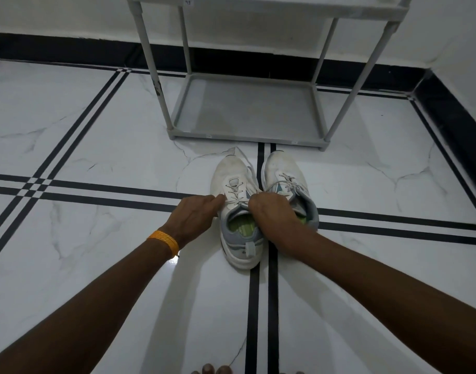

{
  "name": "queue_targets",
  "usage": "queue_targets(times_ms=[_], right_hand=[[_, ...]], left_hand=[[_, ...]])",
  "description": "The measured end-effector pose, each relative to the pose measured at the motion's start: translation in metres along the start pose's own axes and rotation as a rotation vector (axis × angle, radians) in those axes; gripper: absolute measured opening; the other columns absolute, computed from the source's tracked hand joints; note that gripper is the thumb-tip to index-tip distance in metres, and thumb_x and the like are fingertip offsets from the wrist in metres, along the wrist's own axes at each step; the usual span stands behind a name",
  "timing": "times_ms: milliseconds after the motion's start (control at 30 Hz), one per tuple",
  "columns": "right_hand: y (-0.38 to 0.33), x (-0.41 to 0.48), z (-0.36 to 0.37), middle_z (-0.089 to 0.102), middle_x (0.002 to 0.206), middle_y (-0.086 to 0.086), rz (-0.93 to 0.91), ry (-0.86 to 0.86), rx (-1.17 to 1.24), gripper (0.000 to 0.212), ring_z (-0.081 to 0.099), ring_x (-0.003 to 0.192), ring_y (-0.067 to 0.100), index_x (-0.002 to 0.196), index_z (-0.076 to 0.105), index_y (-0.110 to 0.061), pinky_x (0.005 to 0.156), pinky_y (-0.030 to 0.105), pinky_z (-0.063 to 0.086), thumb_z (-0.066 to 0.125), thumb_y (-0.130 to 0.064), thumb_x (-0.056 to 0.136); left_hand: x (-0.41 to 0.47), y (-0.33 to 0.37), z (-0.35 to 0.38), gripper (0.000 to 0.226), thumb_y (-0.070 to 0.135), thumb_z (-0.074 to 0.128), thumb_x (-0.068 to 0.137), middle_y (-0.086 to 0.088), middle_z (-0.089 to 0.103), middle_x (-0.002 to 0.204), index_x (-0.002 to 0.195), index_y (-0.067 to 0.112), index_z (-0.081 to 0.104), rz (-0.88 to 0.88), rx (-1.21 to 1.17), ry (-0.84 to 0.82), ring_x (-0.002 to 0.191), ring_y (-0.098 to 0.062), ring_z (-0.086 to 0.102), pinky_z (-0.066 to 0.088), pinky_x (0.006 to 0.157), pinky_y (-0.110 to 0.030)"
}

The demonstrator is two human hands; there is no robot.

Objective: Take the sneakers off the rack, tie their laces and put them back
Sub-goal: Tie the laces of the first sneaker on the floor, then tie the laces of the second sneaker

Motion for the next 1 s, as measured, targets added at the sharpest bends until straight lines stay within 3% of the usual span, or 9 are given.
queue_targets(times_ms=[233,367,467,567,667,767,867,1000], right_hand=[[-0.016,0.019,-0.004,0.067,0.109,0.018,-0.043,-0.002,0.094,0.022,0.066,0.097,0.031,0.111,0.062,-0.001,0.075,0.034,0.045,0.060,-0.009,0.091],[-0.022,0.036,0.002,0.067,0.105,0.019,-0.013,0.019,0.216,0.018,0.066,0.093,0.032,0.107,0.064,0.000,0.068,0.032,0.040,0.056,-0.002,0.091],[-0.007,0.036,0.001,0.068,0.105,0.018,0.040,0.024,0.467,0.024,0.067,0.095,0.033,0.107,0.066,-0.004,0.074,0.033,0.050,0.059,-0.004,0.084],[0.032,0.021,-0.013,0.065,0.121,0.012,0.135,0.066,0.731,0.047,0.067,0.096,0.028,0.131,0.055,-0.013,0.083,0.040,0.057,0.059,-0.006,0.085],[0.083,0.006,-0.022,0.067,0.122,0.006,0.179,0.139,0.533,0.043,0.065,0.103,0.024,0.130,0.057,-0.019,0.090,0.037,0.054,0.059,-0.007,0.088],[0.106,-0.002,-0.007,0.069,0.120,0.007,0.132,-0.040,0.351,0.034,0.064,0.103,0.026,0.121,0.063,-0.022,0.088,0.038,0.053,0.059,-0.012,0.089],[0.116,-0.010,-0.003,0.070,0.115,0.007,0.113,-0.023,0.306,0.027,0.064,0.100,0.027,0.116,0.066,-0.021,0.084,0.037,0.051,0.061,-0.018,0.090],[0.129,-0.016,0.000,0.071,0.108,0.010,0.163,0.021,0.313,0.024,0.065,0.093,0.028,0.115,0.065,-0.018,0.074,0.032,0.047,0.055,-0.027,0.095]], left_hand=[[-0.007,-0.032,-0.006,0.025,0.023,0.067,0.087,-0.011,0.068,0.081,0.106,0.013,0.052,-0.092,0.022,-0.030,0.061,-0.027,0.061,0.056,0.056,-0.037],[-0.012,-0.040,-0.024,0.024,0.025,0.073,0.082,-0.009,0.065,0.077,0.098,0.014,0.060,-0.164,0.112,-0.089,0.060,-0.026,0.061,0.054,0.052,-0.034],[0.001,-0.034,-0.048,0.034,0.027,0.073,0.081,-0.012,0.062,0.099,0.111,0.013,0.062,-0.288,0.090,-0.106,0.063,-0.028,0.062,0.051,0.055,-0.032],[0.024,-0.008,-0.077,0.038,0.022,0.067,0.084,-0.010,0.059,0.122,0.120,0.012,0.061,-0.355,-0.080,0.030,0.080,-0.032,0.066,0.053,0.069,-0.037],[0.053,0.042,-0.080,0.027,0.018,0.059,0.089,-0.004,0.065,0.117,0.115,0.015,0.067,-0.261,-0.366,0.078,0.094,-0.023,0.065,0.054,0.082,-0.037],[0.076,0.081,-0.050,0.026,0.016,0.055,0.092,-0.008,0.069,0.114,0.114,0.012,0.068,-0.208,-0.607,-0.129,0.102,-0.023,0.063,0.050,0.088,-0.033],[0.088,0.099,-0.031,0.021,0.014,0.055,0.091,-0.015,0.067,0.107,0.107,0.005,0.065,-0.184,-0.618,-0.166,0.096,-0.029,0.063,0.051,0.083,-0.039],[0.096,0.097,-0.019,0.012,0.009,0.054,0.089,-0.016,0.064,0.098,0.094,0.003,0.062,-0.277,-0.648,-0.141,0.086,-0.029,0.062,0.053,0.077,-0.044]])
Point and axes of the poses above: each hand's wrist, its own x-axis towards the middle knuckle, its own z-axis out of the palm, y = z × x, the point moved 6 cm from there along x, towards the middle knuckle
